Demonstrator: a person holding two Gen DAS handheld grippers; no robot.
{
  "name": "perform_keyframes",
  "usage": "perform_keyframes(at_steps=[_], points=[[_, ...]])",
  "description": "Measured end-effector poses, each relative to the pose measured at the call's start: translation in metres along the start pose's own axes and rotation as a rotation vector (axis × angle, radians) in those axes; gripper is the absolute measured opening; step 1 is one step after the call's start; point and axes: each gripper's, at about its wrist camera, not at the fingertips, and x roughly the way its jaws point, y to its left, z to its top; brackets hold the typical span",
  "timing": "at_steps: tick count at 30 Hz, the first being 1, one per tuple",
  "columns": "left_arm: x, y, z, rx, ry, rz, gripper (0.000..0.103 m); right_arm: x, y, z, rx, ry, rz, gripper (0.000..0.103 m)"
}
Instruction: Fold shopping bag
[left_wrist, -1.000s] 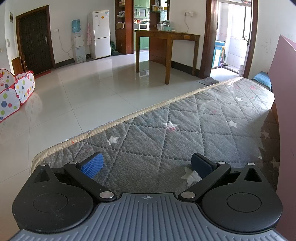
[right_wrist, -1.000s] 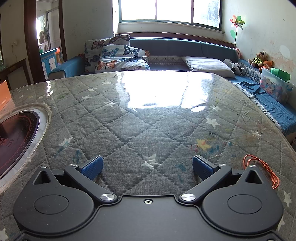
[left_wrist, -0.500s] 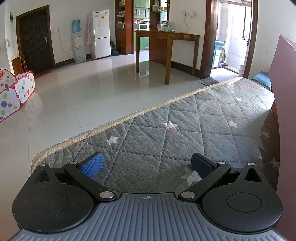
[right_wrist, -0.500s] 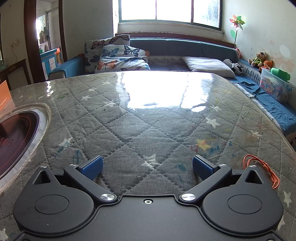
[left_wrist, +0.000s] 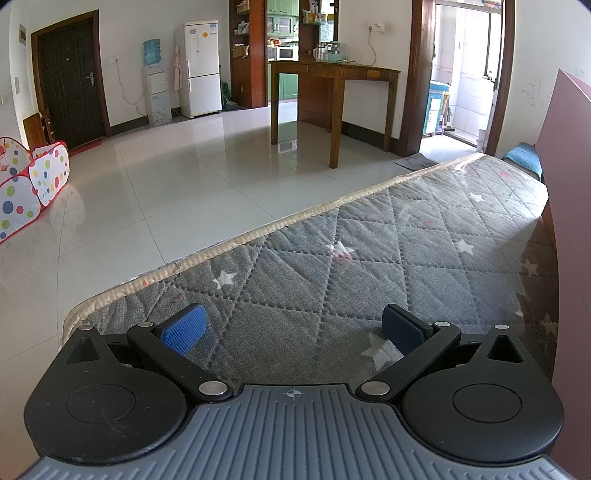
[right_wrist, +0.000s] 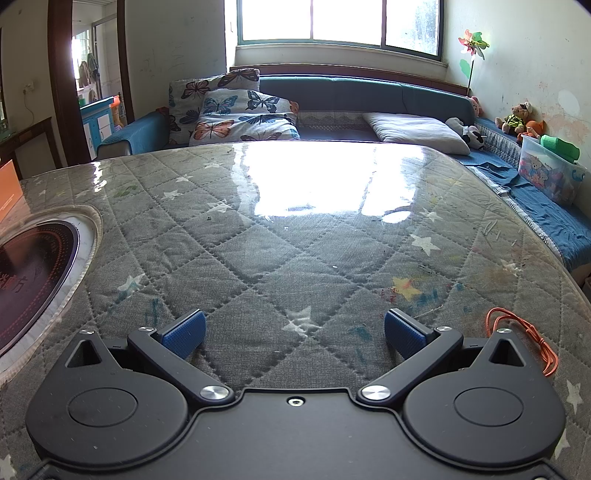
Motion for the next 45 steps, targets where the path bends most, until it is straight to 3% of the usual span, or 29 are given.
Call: perform_keyframes(at_steps=[25,45], points=[[0.000,0.000,0.000,0.000,0.000,0.000,0.103,-0.001,0.004,0.001,-0.007,0.000,-0.006,0.103],[0.000,0.000,0.000,0.000,0.001,0.000,0.103,-0.007,0.041,0.004,-0.102,0.001,0.121,0.103]])
